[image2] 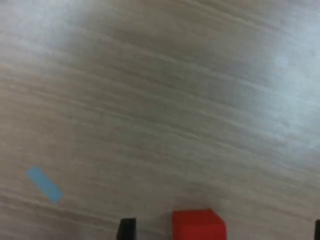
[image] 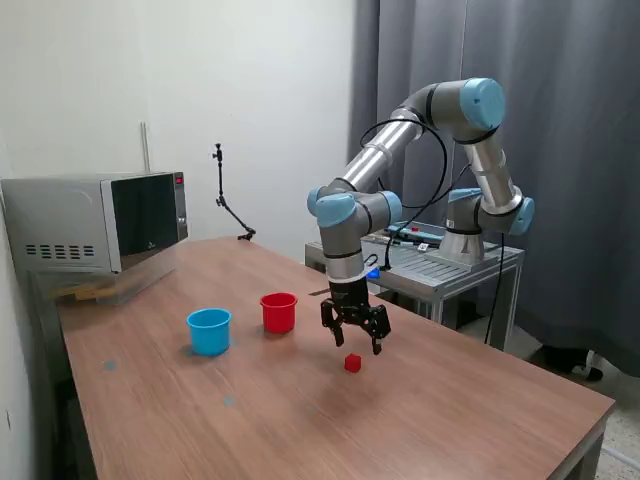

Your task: Place red objects in the red bin, and blue objects in the blue bin.

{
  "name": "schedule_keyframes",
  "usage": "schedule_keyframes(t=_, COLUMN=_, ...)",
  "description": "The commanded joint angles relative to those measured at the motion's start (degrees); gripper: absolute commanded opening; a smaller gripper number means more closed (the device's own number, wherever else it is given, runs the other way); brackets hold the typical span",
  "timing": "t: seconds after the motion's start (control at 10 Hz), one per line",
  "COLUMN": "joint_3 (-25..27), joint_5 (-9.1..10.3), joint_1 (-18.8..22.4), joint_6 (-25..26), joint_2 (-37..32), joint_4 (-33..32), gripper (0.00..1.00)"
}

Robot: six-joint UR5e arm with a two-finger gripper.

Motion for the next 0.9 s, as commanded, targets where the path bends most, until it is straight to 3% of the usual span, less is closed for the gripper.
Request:
schedule_keyframes(t=0.0, joint_3=0.0, joint_5=-0.04, joint_1=0.0, joint_6=-0.2, joint_2=1.8, joint_4=-2.4, gripper=1.0)
schedule_keyframes(t=0.2, joint_3=-1.0, joint_5=-0.13, joint_1=0.0, joint_6=0.0, joint_2=1.9, joint_4=-3.9, gripper=1.0)
schedule_keyframes(t=0.4, joint_3=-1.3, joint_5=-1.53, joint_1=0.0, joint_6=0.4, joint_2=1.9, joint_4=-3.9, gripper=1.0)
schedule_keyframes(t=0.8, joint_3=-1.2, joint_5=-1.45, joint_1=0.0, joint_6=0.4, joint_2=1.9, joint_4=-3.9, gripper=1.0)
